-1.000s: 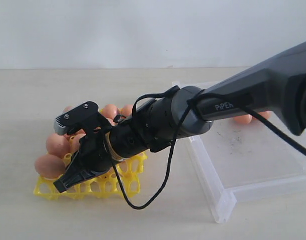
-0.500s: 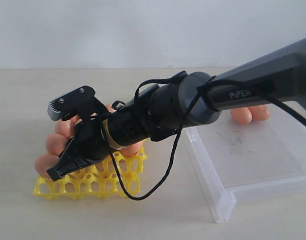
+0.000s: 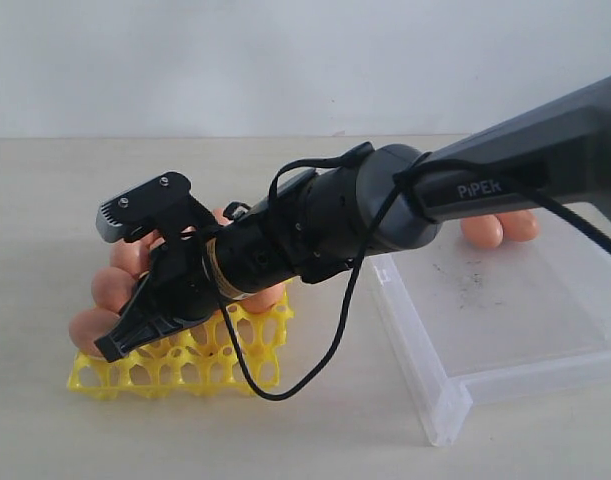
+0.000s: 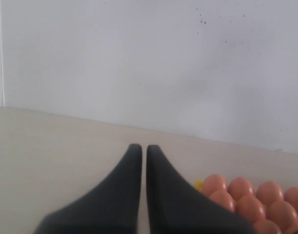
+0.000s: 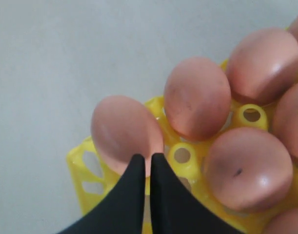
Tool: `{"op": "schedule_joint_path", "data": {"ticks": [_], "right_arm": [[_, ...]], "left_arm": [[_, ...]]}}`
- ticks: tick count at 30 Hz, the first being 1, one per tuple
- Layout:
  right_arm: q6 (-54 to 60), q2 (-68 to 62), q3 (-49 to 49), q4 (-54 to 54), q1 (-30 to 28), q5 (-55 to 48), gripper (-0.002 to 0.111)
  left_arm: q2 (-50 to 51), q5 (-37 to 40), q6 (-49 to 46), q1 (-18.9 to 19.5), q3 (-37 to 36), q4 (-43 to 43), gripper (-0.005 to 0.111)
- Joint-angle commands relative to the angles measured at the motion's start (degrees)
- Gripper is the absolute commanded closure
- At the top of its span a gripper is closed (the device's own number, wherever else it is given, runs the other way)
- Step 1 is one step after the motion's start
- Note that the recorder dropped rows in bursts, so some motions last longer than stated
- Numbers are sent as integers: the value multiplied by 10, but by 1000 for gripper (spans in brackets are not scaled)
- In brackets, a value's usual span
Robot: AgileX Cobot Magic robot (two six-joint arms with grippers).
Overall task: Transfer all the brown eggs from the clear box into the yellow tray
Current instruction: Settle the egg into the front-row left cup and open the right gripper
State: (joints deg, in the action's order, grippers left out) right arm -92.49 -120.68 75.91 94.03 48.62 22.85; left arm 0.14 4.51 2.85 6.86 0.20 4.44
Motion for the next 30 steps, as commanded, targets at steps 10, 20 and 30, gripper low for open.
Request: {"op": "schedule_joint_path", "data": {"ticks": [10, 20, 30], "right_arm": [[-2, -11, 0, -6, -1, -3, 109], [-10, -17, 0, -15, -1, 25, 109], [-5, -28, 2, -27, -1, 18, 109]], "left_arm": [[-1, -1, 5, -1, -2, 5, 103], [-1, -2, 5, -1, -2, 5, 103], [-1, -1, 5, -1, -2, 5, 103]]}}
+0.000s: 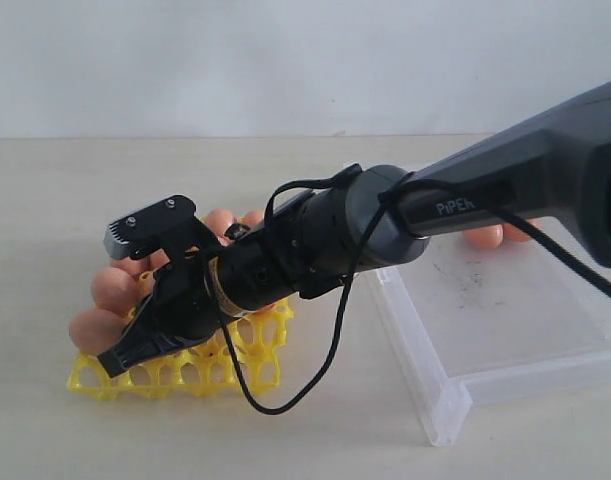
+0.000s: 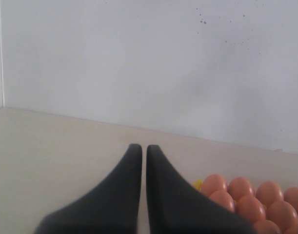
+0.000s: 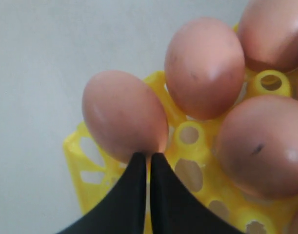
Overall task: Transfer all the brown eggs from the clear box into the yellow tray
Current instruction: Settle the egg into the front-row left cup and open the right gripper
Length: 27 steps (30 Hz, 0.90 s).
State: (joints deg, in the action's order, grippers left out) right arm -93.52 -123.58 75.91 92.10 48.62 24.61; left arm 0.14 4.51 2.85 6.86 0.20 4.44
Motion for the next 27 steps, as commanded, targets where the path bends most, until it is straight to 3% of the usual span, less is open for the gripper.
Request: {"op": "schedule_joint_path", "data": {"ticks": [1, 27], "right_arm": [[11, 1, 2, -12, -1, 0, 109], [14, 0, 2, -16, -1, -9, 109]], "left_arm": [[-1, -1, 5, -1, -2, 5, 103], [-1, -1, 5, -1, -2, 5, 103]]}}
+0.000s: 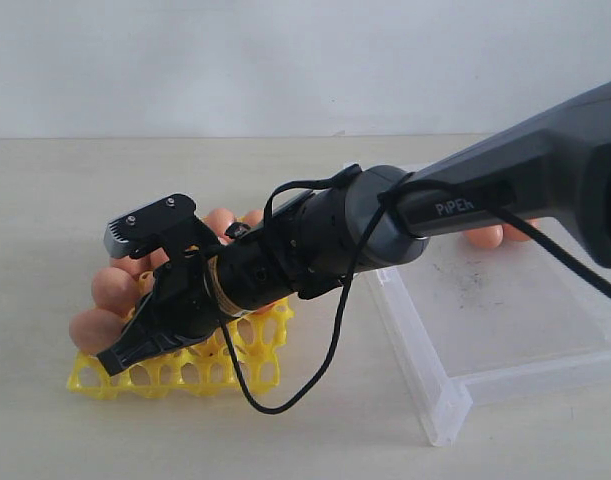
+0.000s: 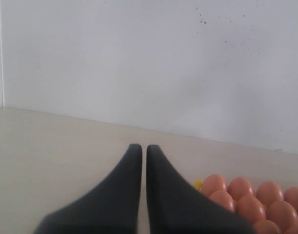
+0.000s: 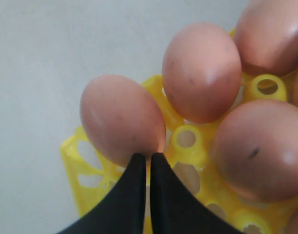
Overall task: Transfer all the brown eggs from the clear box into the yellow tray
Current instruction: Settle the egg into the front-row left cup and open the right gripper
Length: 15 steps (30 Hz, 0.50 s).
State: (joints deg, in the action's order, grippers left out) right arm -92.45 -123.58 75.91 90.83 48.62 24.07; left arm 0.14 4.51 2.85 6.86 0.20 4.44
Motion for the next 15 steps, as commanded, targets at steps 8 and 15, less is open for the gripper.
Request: {"op": "schedule_joint_path", "data": {"ticks": [8, 15], "right_arm": [[13, 9, 2, -2, -1, -7, 109], [-8, 24, 0, 11, -1, 12, 109]], "left_arm": [[-1, -1, 5, -1, -2, 5, 103], [-1, -1, 5, -1, -2, 5, 103]]}}
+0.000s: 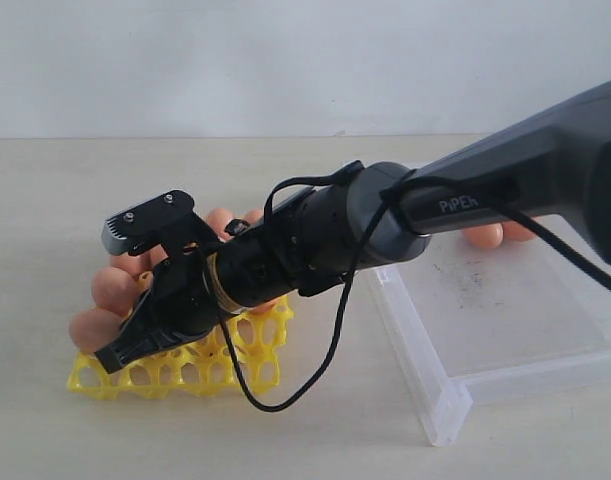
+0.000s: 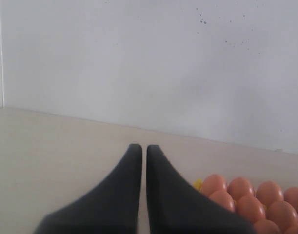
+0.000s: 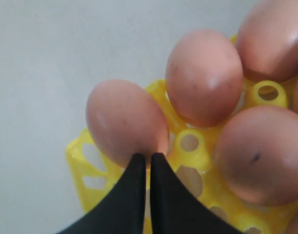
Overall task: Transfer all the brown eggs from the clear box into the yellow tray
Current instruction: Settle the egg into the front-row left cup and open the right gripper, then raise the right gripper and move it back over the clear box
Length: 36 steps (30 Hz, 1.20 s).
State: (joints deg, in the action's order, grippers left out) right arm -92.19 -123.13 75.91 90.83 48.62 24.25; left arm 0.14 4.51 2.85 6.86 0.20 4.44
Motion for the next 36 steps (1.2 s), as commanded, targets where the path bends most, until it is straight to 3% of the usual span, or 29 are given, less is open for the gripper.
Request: {"op": "schedule_joint_path", "data": {"ticks": [1, 12, 26, 33, 36], "right_arm": [[-11, 21, 0, 12, -1, 8, 109], [-124, 91, -16, 91, -1, 24, 109], [-95, 281, -206, 91, -1, -162, 109], [-79, 361, -280, 76, -1, -386, 109], [37, 367, -285, -16, -1, -494, 109]], "left_arm": [[-1, -1, 5, -1, -2, 5, 103], [-1, -1, 5, -1, -2, 5, 103], [-1, -1, 5, -1, -2, 5, 103], [-1, -1, 5, -1, -2, 5, 103], [-1, -1, 5, -1, -2, 5, 103]]}}
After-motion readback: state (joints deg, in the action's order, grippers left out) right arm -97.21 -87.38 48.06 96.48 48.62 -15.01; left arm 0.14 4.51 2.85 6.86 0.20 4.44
